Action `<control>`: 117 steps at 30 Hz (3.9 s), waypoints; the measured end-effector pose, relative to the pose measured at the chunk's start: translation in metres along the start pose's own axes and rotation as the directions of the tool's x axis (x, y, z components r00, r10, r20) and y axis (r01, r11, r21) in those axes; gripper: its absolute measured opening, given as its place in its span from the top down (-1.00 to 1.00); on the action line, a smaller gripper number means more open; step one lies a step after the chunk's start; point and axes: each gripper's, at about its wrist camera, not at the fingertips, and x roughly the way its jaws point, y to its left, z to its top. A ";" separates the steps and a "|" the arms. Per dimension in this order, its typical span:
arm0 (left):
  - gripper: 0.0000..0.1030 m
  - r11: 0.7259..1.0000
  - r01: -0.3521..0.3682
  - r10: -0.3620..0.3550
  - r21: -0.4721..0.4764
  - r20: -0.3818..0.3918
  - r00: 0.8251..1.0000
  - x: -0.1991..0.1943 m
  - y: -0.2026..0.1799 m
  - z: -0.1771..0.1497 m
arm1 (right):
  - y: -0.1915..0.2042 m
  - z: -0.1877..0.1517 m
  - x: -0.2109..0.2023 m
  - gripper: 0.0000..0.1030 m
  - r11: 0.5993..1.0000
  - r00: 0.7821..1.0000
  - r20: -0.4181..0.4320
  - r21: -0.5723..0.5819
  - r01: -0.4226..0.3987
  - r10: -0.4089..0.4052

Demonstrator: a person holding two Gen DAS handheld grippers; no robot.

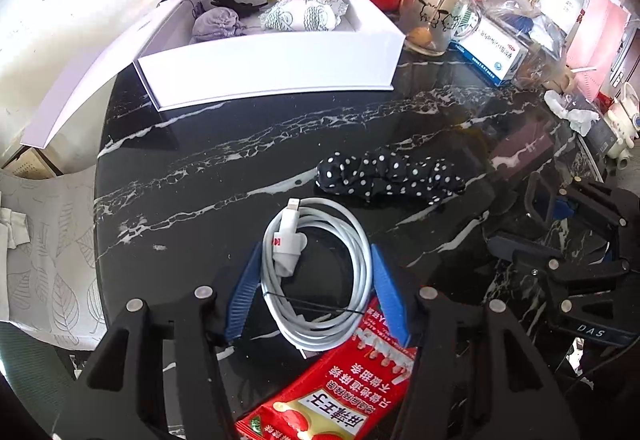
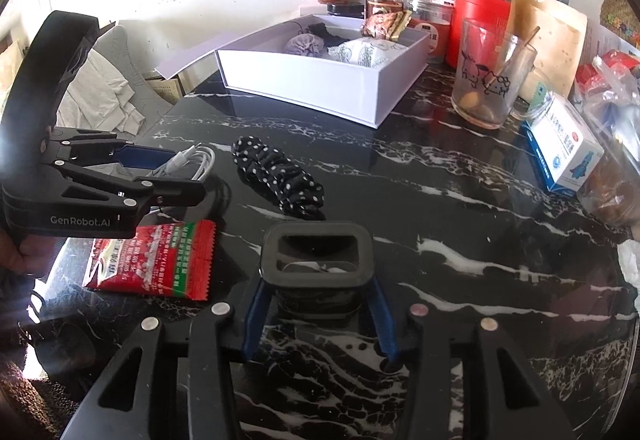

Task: Organize objects
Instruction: 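Carry the white cable with the left tool toward the white box, then lower the white cable into the box and open the left tool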

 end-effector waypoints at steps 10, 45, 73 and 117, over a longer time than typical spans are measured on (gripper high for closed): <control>-0.03 1.000 -0.015 0.015 0.008 0.053 0.998 -0.034 -0.006 0.014 | 0.001 0.016 -0.021 0.11 1.000 0.999 0.051 -0.018 0.019 -0.018; -0.04 0.994 -0.056 0.037 0.091 0.192 0.981 -0.100 -0.024 0.111 | -0.013 0.112 -0.064 0.11 0.988 0.983 0.182 -0.151 0.042 -0.014; -0.04 0.991 -0.095 0.076 0.098 0.188 0.979 -0.041 0.025 0.216 | -0.049 0.203 0.003 0.11 0.981 0.983 0.186 -0.188 0.046 -0.010; -0.04 0.996 -0.084 0.076 0.036 0.177 0.981 0.091 0.119 0.277 | -0.056 0.273 0.163 0.11 0.983 0.992 0.095 -0.170 -0.069 0.086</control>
